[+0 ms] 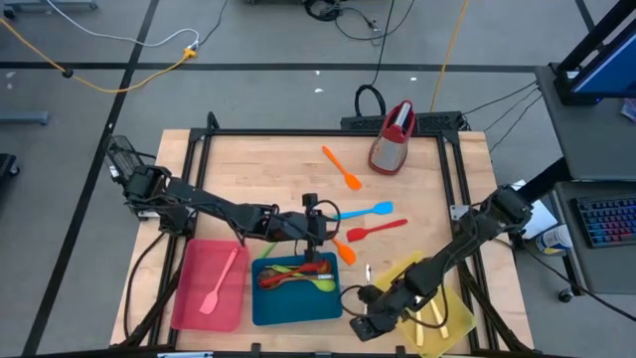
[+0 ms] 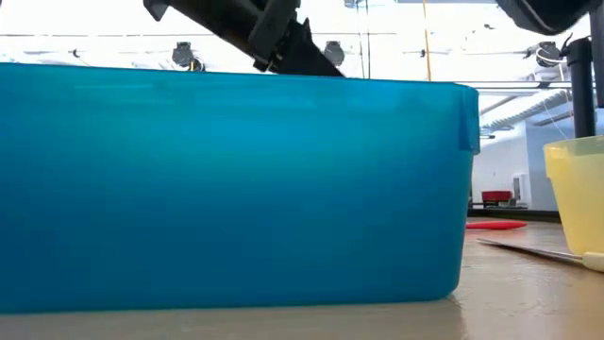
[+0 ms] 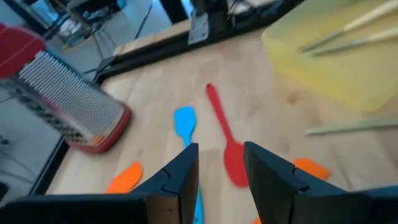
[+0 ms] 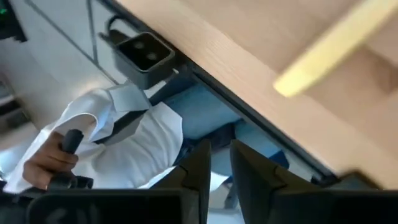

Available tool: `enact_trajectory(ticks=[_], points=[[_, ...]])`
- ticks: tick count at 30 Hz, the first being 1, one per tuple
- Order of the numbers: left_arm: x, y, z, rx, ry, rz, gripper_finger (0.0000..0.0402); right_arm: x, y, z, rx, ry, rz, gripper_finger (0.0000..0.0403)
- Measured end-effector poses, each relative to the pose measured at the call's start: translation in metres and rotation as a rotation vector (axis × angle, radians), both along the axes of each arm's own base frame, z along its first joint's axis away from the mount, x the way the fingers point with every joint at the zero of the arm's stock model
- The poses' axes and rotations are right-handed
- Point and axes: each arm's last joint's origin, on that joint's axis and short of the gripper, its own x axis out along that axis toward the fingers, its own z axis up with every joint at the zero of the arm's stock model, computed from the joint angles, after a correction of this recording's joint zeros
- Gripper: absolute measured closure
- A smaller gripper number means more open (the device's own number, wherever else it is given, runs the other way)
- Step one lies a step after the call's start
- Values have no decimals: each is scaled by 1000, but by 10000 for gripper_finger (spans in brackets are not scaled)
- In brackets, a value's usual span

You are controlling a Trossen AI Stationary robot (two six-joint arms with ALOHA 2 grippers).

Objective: Pick & Place Kitchen Items
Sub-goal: Adjust the yellow bin

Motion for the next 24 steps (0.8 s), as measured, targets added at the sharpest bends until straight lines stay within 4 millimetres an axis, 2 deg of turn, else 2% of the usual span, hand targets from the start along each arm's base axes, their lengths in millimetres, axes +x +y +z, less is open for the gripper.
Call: enact_trajectory(ticks=[7, 13, 24], points=[[-1, 4, -2, 15, 26, 27, 270, -3, -5, -3, 34, 146, -50, 330], [0, 6, -2, 15, 25, 33, 270, -1, -10, -5, 37, 204, -109, 312], [1, 18, -2, 10, 22, 69, 270, -14, -22, -16, -76, 416, -201, 320]])
